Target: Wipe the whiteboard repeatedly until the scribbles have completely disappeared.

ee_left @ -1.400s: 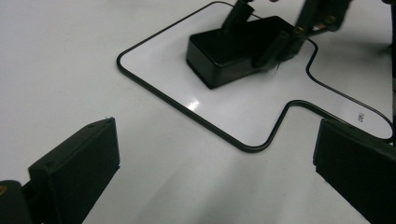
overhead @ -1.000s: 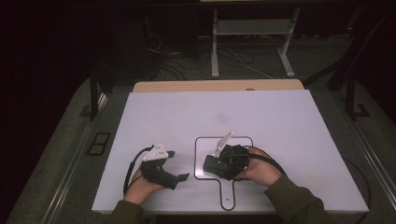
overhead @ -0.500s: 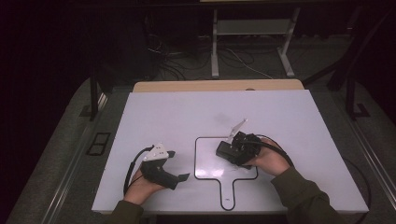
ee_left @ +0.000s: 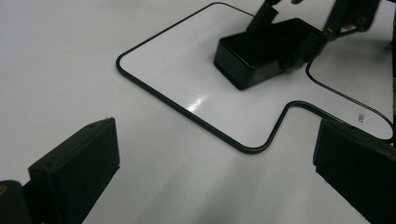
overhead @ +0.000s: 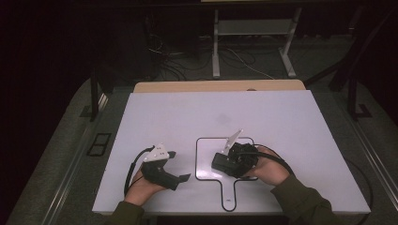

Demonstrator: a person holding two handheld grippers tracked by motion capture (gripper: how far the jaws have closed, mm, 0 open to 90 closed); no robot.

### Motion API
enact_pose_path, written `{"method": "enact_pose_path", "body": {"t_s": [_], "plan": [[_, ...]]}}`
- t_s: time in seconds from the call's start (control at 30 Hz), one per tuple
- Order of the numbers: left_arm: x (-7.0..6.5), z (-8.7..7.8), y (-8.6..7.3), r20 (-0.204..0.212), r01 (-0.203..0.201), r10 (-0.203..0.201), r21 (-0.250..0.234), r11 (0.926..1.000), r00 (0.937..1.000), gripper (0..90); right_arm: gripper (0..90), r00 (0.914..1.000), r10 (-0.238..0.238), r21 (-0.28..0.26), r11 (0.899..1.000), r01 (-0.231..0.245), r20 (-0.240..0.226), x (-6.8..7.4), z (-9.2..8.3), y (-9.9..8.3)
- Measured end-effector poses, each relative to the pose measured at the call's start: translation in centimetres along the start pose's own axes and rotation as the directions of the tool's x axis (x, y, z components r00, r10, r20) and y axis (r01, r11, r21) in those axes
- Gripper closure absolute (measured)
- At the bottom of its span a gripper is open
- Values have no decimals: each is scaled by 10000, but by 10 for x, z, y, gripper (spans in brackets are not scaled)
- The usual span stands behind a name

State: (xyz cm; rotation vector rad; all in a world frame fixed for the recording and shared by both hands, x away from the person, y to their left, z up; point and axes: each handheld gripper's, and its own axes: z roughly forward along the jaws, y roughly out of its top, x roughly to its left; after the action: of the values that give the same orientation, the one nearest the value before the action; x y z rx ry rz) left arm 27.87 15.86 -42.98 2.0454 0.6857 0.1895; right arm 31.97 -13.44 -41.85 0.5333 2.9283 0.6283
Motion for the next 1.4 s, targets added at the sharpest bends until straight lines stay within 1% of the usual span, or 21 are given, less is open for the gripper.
{"method": "enact_pose_path", "body": {"t_s": [0.03, 0.07, 0.1, 0.17, 0.33, 0.4, 0.43, 0.47, 0.57, 0.6, 0.63, 0.7, 0.8, 0.83, 0.93, 1.0, 1.07, 1.13, 1.2, 1.3, 1.4], "plan": [[0, 0, 0, -4, -43, 43, 7, 10000, 10000, 0, 386, 10000, 36, 23, 10000, -36, -72, 3, 0, 0], [0, 0, 0, -10, -45, 45, 4, 10000, 10000, 0, 386, 10000, -51, 12, 10000, 51, -63, 4, 0, 0], [0, 0, 0, -9, -42, 42, 0, 10000, 10000, 0, 386, 9999, 61, 6, 10000, -61, -82, 5, -1, 0], [0, 0, 0, -14, -38, 38, -6, 10000, 10000, 0, 386, 10000, 55, -21, 10000, -55, 28, 0, -1, -2], [0, 0, 0, -17, -45, 45, 8, 10000, 10000, 0, 386, 9965, 742, -44, 9972, -741, 396, -16, -4, -11], [0, 0, 0, -5, -22, 22, 18, 10000, 10000, 0, 386, 9944, 879, -10, 9961, -880, 580, -23, -6, -15], [0, 0, 0, -5, -22, 22, 13, 10000, 10000, 0, 386, 9925, 1035, -20, 9946, -1036, 655, -26, -6, -16], [0, 0, 0, -7, -34, 34, 23, 10000, 10000, 0, 386, 9885, 1275, -76, 9918, -1273, 817, -29, -6, -18], [0, 0, 0, -2, -56, 56, 21, 10000, 10000, 0, 386, 9842, 1510, -45, 9885, -1512, 921, -37, -9, -23], [0, 0, 0, 6, -39, 39, 15, 10000, 10000, 0, 386, 9843, 1560, -84, 9878, -1558, 822, -36, -9, -23], [0, 1, 0, 10, -10, 10, 17, 10000, 10000, 0, 386, 9842, 1552, -60, 9879, -1553, 847, -35, -9, -23], [0, 1, 0, 14, -8, 8, 17, 10000, 10000, 0, 386, 9872, 1349, 16, 9908, -1355, 849, -32, -9, -23], [0, 0, 0, 7, -41, 41, 13, 10000, 10000, 0, 387, 9908, 1179, -10, 9930, -1181, 670, -23, -9, -22], [0, 0, 0, 10, -12, 12, 14, 10000, 10000, 0, 386, 9932, 1016, 11, 9948, -1019, 568, -19, -9, -22], [0, 0, 0, 12, -18, 18, 13, 10000, 10000, 0, 386, 9953, 849, 35, 9964, -851, 459, -11, -10, -23], [-1, 0, 0, 1, -17, 17, 14, 10000, 10000, 0, 386, 9962, 732, 19, 9973, -734, 471, -9, -10, -24], [0, 0, 1, -2, -48, 48, 16, 10000, 10000, 0, 386, 9951, 800, 56, 9967, -805, 579, -12, -11, -25], [0, 0, 1, -3, -53, 53, 12, 10000, 10000, 0, 386, 9922, 1066, 9, 9943, -1069, 644, -19, -12, -29], [0, 0, 1, 1, -49, 49, 22, 10000, 10000, 0, 386, 9873, 1423, -12, 9898, -1425, 707, -27, -14, -33], [0, 1, 1, 12, -51, 51, 29, 10000, 10000, 0, 386, 9809, 1738, -47, 9847, -1740, 875, -37, -16, -39], [-1, 1, 1, 0, -46, 46, 20, 10000, 10000, 0, 386, 9772, 1893, -57, 9818, -1896, 959, -43, -17, -42]]}}
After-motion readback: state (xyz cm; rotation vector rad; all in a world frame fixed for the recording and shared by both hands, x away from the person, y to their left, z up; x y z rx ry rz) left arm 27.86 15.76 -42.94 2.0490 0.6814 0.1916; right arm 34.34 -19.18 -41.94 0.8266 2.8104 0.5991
